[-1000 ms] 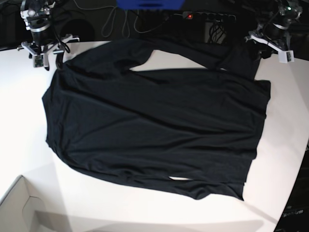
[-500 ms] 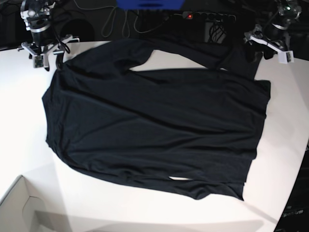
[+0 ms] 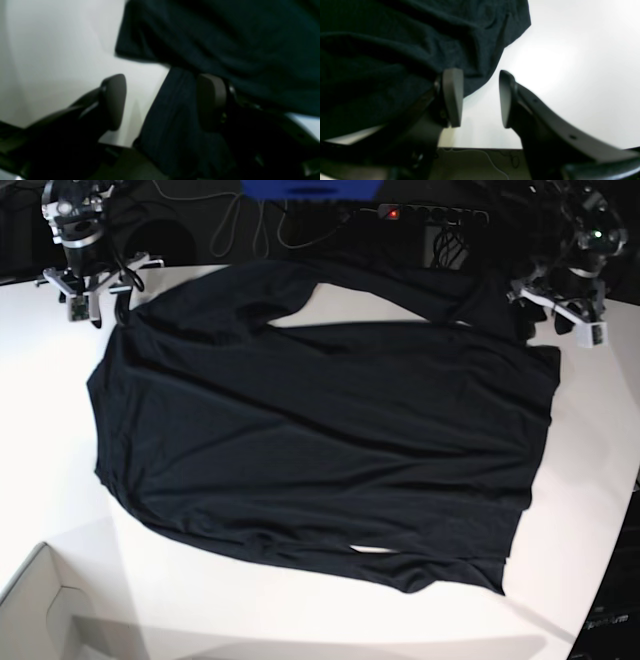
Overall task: Layout the t-shirt on the table in an organized manner, then fold the t-shirt properly
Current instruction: 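Grasp the shirt's collar-end corner with the left gripper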
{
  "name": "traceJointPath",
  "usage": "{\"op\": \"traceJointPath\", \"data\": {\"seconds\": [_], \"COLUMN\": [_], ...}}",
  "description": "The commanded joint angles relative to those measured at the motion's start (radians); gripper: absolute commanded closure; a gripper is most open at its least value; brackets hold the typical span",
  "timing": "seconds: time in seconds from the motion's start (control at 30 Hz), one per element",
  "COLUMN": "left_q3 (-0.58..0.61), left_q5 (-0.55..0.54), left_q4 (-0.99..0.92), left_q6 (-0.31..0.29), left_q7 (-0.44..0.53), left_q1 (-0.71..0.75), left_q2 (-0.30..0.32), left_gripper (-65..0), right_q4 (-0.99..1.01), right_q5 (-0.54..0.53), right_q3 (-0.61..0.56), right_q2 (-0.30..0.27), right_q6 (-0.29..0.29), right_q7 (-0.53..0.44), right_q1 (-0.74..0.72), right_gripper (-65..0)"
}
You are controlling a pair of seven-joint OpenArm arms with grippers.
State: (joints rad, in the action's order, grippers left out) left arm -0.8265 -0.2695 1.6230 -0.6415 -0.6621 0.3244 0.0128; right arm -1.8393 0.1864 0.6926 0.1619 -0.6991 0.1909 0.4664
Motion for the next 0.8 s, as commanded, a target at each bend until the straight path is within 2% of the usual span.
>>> {"op": "traceJointPath", "data": {"seconds": [0.0, 0.1, 0.27, 0.33, 0.53, 0.77], "left_q3": [0.000, 0.028, 0.060, 0.059, 0.054, 0.059], "left_q5": [-0.001, 0.019, 0.023, 0.023, 0.023, 0.023], "left_q4": [0.018, 0.016, 0.001, -0.014, -0.083, -0.088], "left_q6": [-0.008, -0.010, -0.010, -0.010, -0.010, -0.010], "left_q7": [0.026, 0.026, 0.028, 0.028, 0.035, 0.032], "left_q1": [-0.009, -0.015, -0.009, -0.009, -0.014, -0.017], "left_q2": [0.008, 0.008, 0.009, 0.009, 0.026, 0.031], "left_gripper": [-42.5, -41.8, -31.2, -29.3, -32.0, -31.7], "right_q4": [-0.018, -0.018, -0.018, -0.017, -0.017, -0.017], "right_q5": [-0.015, -0.014, -0.014, -0.014, -0.012, -0.012], "right_q3": [0.002, 0.002, 0.002, 0.003, 0.003, 0.002], "right_q2": [-0.005, -0.005, -0.005, -0.005, -0.005, -0.005], "right_q6": [0.001, 0.001, 0.001, 0.001, 0.001, 0.001], "right_q7": [-0.026, -0.026, -0.026, -0.026, -0.026, -0.026], "right_q1": [0.004, 0.004, 0.002, -0.011, -0.016, -0.031], "right_gripper": [-24.1, -24.1, -24.1, -24.1, -24.1, -24.1]}}
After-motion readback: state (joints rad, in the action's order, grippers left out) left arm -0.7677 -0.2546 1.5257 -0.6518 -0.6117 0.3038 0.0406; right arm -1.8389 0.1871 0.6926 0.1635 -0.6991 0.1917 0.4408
